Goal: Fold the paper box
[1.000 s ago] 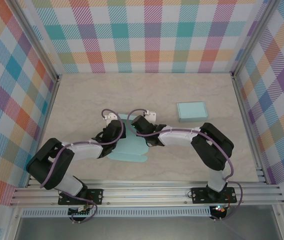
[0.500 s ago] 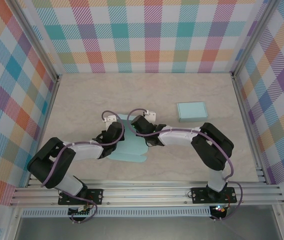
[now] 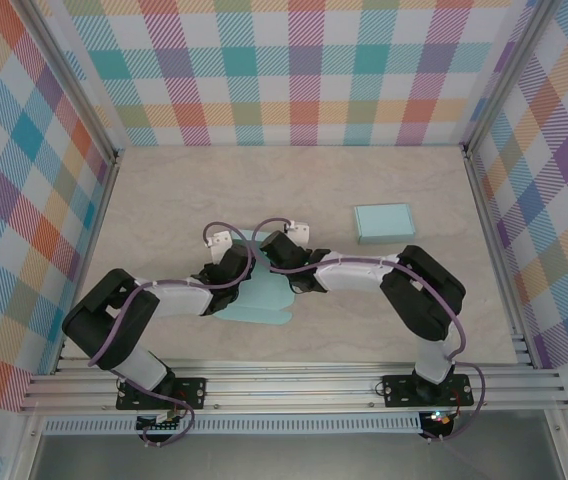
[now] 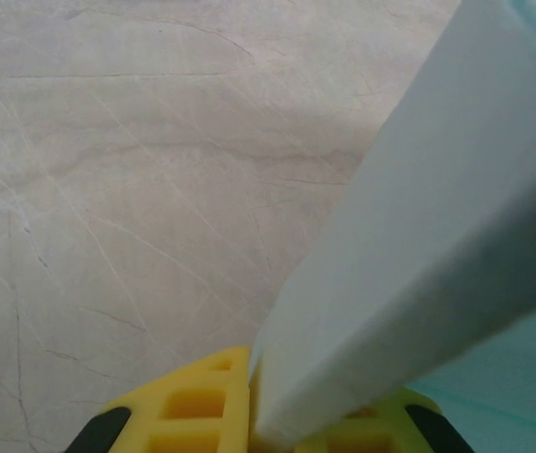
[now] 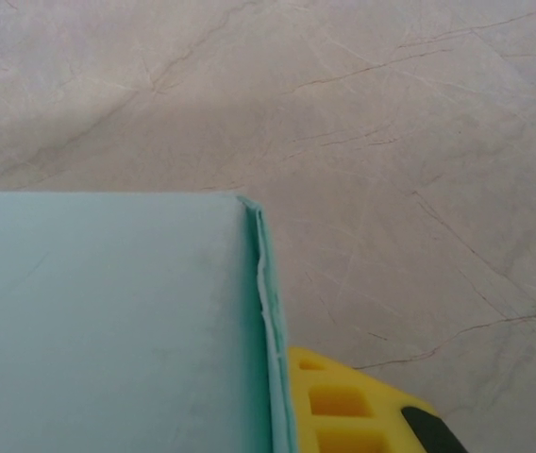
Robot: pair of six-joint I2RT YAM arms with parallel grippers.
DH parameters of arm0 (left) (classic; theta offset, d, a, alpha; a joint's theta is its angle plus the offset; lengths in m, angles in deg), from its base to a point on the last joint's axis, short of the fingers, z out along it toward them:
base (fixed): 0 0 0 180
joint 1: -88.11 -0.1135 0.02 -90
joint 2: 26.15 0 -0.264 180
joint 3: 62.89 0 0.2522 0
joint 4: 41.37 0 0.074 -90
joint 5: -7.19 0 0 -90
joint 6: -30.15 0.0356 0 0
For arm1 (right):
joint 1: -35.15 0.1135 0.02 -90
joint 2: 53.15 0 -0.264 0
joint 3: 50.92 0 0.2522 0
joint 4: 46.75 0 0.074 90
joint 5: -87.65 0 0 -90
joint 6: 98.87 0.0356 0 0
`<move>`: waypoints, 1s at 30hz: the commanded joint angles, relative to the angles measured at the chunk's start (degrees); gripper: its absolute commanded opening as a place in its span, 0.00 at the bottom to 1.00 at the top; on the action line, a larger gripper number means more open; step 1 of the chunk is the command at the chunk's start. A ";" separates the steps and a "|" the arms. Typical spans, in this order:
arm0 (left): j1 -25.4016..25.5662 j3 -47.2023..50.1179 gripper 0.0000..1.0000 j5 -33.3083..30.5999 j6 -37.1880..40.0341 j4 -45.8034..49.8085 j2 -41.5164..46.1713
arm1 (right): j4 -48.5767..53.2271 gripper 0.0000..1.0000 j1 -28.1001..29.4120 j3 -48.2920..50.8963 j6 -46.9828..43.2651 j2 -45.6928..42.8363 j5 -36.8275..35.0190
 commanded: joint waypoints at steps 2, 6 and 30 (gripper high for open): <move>-1.79 -0.34 0.21 -0.67 -5.03 -2.84 0.16 | 8.03 0.00 0.23 0.27 3.38 2.88 0.94; -1.79 0.12 0.43 8.82 -2.23 -3.03 4.40 | 9.07 0.00 0.17 0.47 3.53 1.80 -0.80; -5.69 0.39 1.00 19.77 2.09 23.06 42.21 | 37.39 0.00 -7.22 -7.69 -15.68 -6.06 21.42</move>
